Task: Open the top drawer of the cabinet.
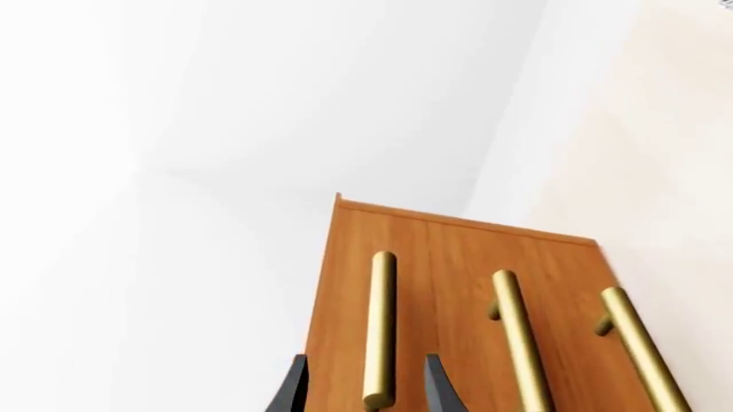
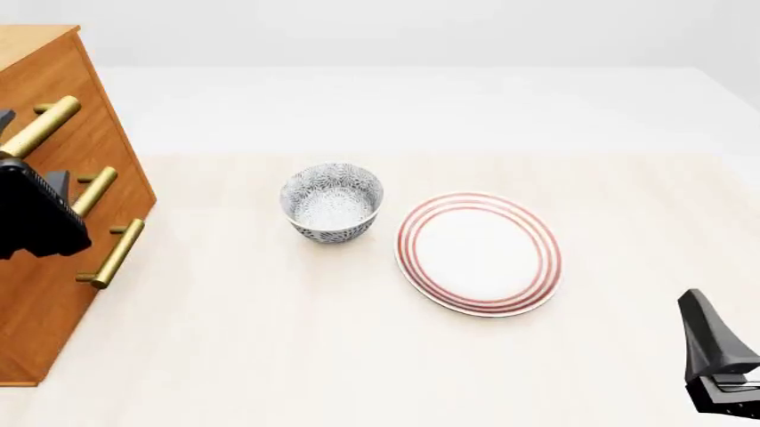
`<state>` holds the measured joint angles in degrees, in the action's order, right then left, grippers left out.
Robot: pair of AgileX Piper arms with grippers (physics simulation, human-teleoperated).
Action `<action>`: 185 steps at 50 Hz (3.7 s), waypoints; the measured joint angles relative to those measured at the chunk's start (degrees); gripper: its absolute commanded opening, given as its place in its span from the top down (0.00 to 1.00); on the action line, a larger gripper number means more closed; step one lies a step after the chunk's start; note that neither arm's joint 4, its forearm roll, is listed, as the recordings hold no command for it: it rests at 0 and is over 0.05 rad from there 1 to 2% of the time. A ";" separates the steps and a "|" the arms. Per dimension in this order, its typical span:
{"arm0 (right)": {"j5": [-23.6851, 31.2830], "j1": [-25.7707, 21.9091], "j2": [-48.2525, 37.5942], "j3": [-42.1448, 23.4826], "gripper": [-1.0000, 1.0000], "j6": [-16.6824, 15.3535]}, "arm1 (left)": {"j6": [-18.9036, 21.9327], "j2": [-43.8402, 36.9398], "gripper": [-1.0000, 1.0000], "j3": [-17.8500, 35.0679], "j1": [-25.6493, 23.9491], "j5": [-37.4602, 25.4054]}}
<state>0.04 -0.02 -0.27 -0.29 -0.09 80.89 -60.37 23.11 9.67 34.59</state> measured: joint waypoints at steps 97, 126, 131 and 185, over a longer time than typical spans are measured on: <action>0.00 0.00 0.00 0.00 0.00 0.00 | 3.95 -10.48 1.00 -0.87 2.12 14.71; 0.00 0.00 0.00 0.00 0.00 0.00 | 5.67 -8.40 1.00 -1.07 -3.53 11.76; 0.00 0.00 0.00 0.00 0.00 0.00 | 5.80 -8.24 1.00 -1.11 -4.44 11.57; 0.00 0.00 0.00 0.00 0.00 0.00 | 6.22 -2.30 1.00 -2.48 -11.68 5.51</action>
<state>0.04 -0.02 -0.27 -0.29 -0.09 87.11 -62.68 20.63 -2.01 40.09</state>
